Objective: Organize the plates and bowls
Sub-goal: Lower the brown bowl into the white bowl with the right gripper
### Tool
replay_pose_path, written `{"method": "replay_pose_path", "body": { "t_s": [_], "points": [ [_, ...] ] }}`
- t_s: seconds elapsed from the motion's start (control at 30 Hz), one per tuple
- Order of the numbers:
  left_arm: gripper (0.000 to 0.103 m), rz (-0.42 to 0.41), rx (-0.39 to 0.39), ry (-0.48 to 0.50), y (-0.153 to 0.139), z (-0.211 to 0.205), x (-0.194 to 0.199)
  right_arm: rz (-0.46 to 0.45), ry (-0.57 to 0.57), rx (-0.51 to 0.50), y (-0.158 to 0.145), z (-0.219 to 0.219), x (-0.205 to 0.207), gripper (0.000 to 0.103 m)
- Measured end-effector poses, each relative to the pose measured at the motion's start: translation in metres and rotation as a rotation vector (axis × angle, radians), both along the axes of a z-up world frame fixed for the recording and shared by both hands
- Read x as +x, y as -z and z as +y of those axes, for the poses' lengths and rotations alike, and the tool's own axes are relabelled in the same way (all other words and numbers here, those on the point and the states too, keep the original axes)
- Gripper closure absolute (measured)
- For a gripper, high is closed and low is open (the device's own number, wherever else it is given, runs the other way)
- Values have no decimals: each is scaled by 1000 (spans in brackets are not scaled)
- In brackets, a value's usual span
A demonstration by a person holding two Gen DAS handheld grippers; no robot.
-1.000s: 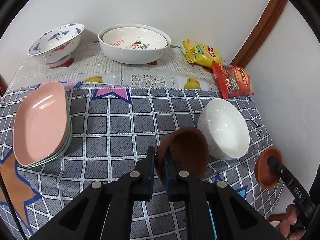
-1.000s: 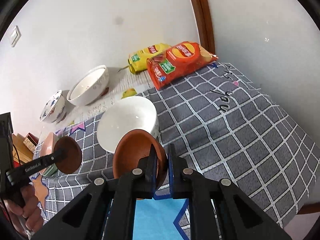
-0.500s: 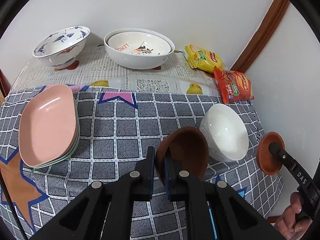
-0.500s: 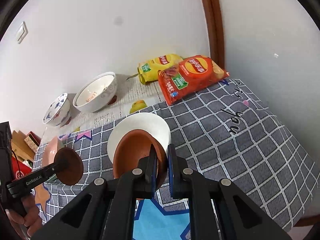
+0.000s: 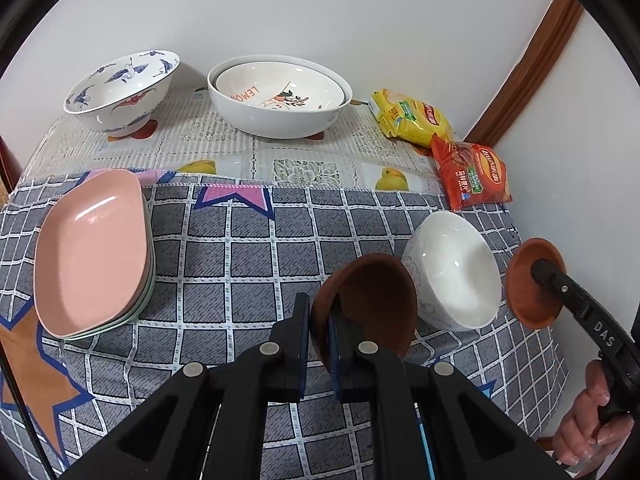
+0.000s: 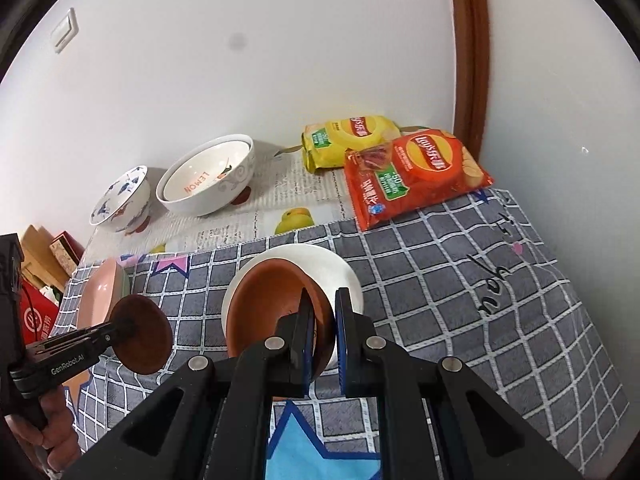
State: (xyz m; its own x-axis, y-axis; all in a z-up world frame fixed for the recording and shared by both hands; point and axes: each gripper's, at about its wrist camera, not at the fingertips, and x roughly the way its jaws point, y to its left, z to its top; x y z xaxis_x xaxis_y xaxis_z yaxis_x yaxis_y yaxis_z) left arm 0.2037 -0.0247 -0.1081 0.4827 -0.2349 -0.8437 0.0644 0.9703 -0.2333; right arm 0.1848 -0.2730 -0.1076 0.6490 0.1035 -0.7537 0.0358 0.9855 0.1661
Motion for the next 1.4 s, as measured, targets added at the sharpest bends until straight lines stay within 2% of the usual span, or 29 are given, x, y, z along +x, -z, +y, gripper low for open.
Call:
{"method": "replay_pose_path", "body": {
  "t_s": [0.13, 0.27, 0.37, 0.9, 1.4],
  "points": [
    [94, 3, 12, -1, 1, 1, 3, 13, 17, -8, 14, 4, 9, 93],
    [94, 6, 21, -1, 2, 3, 8, 44, 26, 24, 29, 4, 20, 93],
    [94, 11, 23, 1, 4, 3, 13, 46, 48, -14, 36, 8, 26, 93],
    [94, 36, 19, 16, 16, 2, 32, 144, 11, -38, 69, 23, 56, 93],
    [94, 49, 12, 25, 20, 4, 39, 183, -5, -72, 76, 31, 68, 93]
  ]
}}
